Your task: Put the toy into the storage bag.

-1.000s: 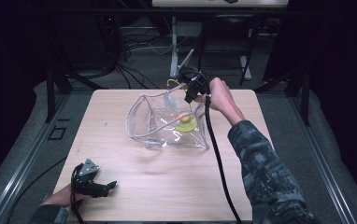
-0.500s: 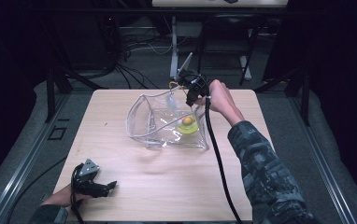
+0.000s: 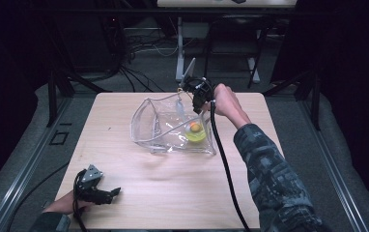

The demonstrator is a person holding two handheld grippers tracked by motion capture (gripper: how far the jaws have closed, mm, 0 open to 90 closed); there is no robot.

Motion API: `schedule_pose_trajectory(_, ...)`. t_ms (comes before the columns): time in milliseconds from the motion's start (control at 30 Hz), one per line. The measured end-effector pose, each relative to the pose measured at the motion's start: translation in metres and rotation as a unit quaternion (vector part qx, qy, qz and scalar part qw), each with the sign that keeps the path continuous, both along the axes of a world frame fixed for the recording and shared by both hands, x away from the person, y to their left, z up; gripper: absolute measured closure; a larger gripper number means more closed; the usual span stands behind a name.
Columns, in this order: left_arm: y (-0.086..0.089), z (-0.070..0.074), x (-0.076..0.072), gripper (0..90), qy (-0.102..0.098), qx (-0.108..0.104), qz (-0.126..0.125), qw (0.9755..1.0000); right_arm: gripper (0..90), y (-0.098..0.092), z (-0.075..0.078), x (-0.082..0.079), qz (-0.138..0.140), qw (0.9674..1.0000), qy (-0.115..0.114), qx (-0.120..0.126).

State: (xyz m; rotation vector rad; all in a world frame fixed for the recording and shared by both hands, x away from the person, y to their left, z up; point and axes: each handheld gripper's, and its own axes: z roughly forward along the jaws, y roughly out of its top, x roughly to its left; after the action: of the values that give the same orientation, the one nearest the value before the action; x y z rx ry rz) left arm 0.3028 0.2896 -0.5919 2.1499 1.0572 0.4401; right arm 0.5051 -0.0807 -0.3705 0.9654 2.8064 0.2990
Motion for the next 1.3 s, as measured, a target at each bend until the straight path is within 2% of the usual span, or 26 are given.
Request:
schedule_pose_trajectory(233, 0.0, 0.0, 0.0, 0.0, 0.0, 0.0, 0.0, 1.0, 86.9, 0.001, -0.002, 0.0, -0.002, 1.0, 0.008, -0.003)
schedule_pose_trajectory(367, -0.001, 0.0, 0.0, 0.1, 0.0, -0.002, -0.001, 1.0, 82.6, 0.0, 0.005, -0.003, 0.005, 0.9999, -0.007, 0.007)
schedule_pose_trajectory(500, -0.001, 0.0, 0.0, 0.0, 0.0, 0.0, -0.003, 1.0, 72.0, -0.004, 0.013, -0.007, 0.0, 0.9993, -0.024, 0.029)
schedule_pose_trajectory(567, -0.001, 0.0, 0.0, 0.1, 0.001, -0.001, -0.002, 1.0, 68.7, -0.006, 0.014, -0.007, -0.002, 0.999, -0.025, 0.036)
schedule_pose_trajectory(600, 0.0, 0.0, 0.0, 0.1, 0.001, 0.0, -0.003, 1.0, 63.1, -0.01, 0.018, -0.008, -0.007, 0.9983, -0.027, 0.05)
schedule_pose_trajectory(633, 0.0, 0.0, 0.0, 0.1, 0.001, 0.0, -0.003, 1.0, 63.1, -0.01, 0.018, -0.008, -0.007, 0.9983, -0.027, 0.05)
schedule_pose_trajectory(667, -0.001, 0.0, 0.0, 0.1, 0.001, -0.001, -0.002, 1.0, 54.5, -0.013, 0.02, -0.009, -0.015, 0.9976, -0.026, 0.063)
schedule_pose_trajectory(767, -0.001, 0.0, 0.0, 0.1, 0.001, -0.001, -0.002, 1.0, 44.8, -0.019, 0.025, -0.012, -0.025, 0.9963, -0.03, 0.076)
schedule_pose_trajectory(967, -0.001, 0.0, 0.0, 0.1, 0.001, 0.0, -0.003, 1.0, 25.9, -0.032, 0.038, -0.023, -0.035, 0.9935, -0.054, 0.094)
schedule_pose_trajectory(1033, -0.001, 0.0, 0.0, 0.1, 0.0, 0.0, -0.003, 1.0, 24.2, -0.035, 0.041, -0.025, -0.036, 0.9928, -0.06, 0.097)
schedule_pose_trajectory(1067, 0.0, 0.0, 0.0, 0.0, 0.0, 0.0, -0.003, 1.0, 19.1, -0.041, 0.045, -0.031, -0.04, 0.9912, -0.071, 0.104)
schedule_pose_trajectory(1133, -0.001, 0.0, 0.0, 0.1, 0.001, 0.0, -0.003, 1.0, 15.5, -0.045, 0.048, -0.034, -0.044, 0.9904, -0.077, 0.106)
schedule_pose_trajectory(1300, -0.001, 0.0, 0.0, 0.0, 0.0, 0.0, -0.003, 1.0, 11.3, -0.063, 0.05, -0.042, -0.057, 0.9876, -0.087, 0.117)
